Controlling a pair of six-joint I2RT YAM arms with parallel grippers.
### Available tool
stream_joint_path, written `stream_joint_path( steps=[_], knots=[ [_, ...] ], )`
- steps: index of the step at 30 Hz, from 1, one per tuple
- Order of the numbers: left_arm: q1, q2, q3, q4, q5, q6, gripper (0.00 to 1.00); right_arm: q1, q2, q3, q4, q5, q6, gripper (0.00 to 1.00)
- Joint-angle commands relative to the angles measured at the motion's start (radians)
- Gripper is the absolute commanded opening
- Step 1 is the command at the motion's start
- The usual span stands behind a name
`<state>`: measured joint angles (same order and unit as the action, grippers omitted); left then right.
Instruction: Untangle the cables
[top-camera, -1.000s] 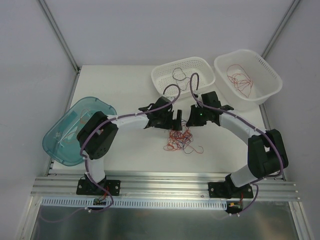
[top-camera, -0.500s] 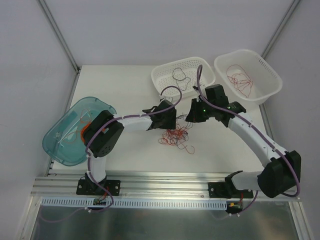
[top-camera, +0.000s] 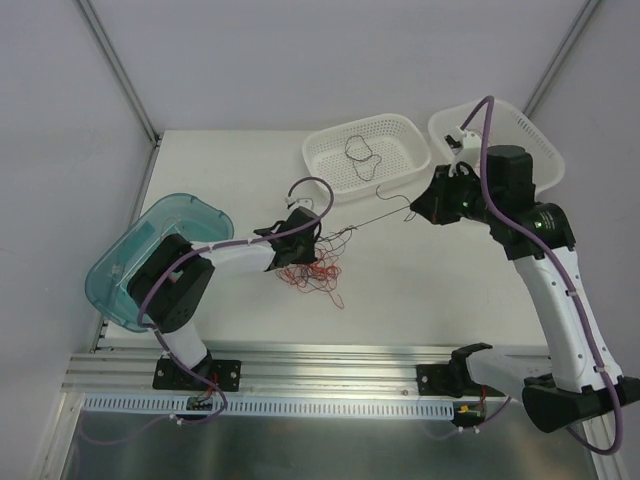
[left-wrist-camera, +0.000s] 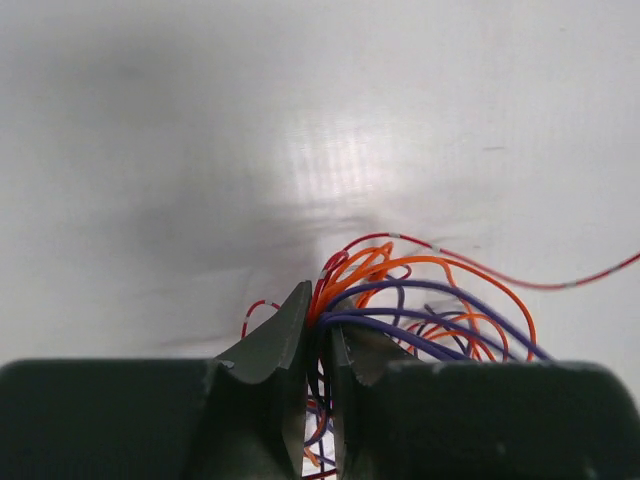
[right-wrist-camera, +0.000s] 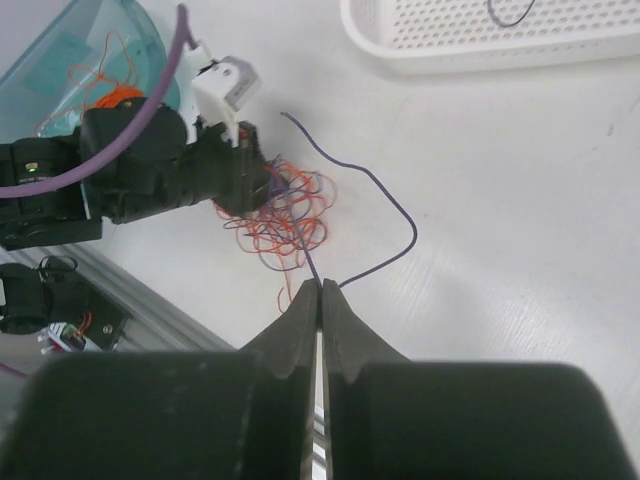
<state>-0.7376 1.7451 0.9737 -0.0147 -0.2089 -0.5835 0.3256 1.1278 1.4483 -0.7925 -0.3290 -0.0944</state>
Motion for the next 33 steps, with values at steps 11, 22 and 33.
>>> stream_joint_path(
  steps=[11, 22, 33],
  knots=[
    [0.158, -0.274, -0.25, -0.168, -0.069, 0.016, 0.11, -0.201, -0.174, 0.113, 0.078, 0.074, 0.042, 0.01],
    [0.191, -0.38, -0.362, -0.209, -0.075, -0.009, 0.24, -0.28, -0.112, 0.392, 0.073, 0.222, 0.085, 0.01],
    [0.219, -0.456, -0.426, -0.231, -0.066, -0.024, 0.36, -0.324, -0.092, 0.542, 0.257, 0.292, 0.202, 0.01]
  ],
)
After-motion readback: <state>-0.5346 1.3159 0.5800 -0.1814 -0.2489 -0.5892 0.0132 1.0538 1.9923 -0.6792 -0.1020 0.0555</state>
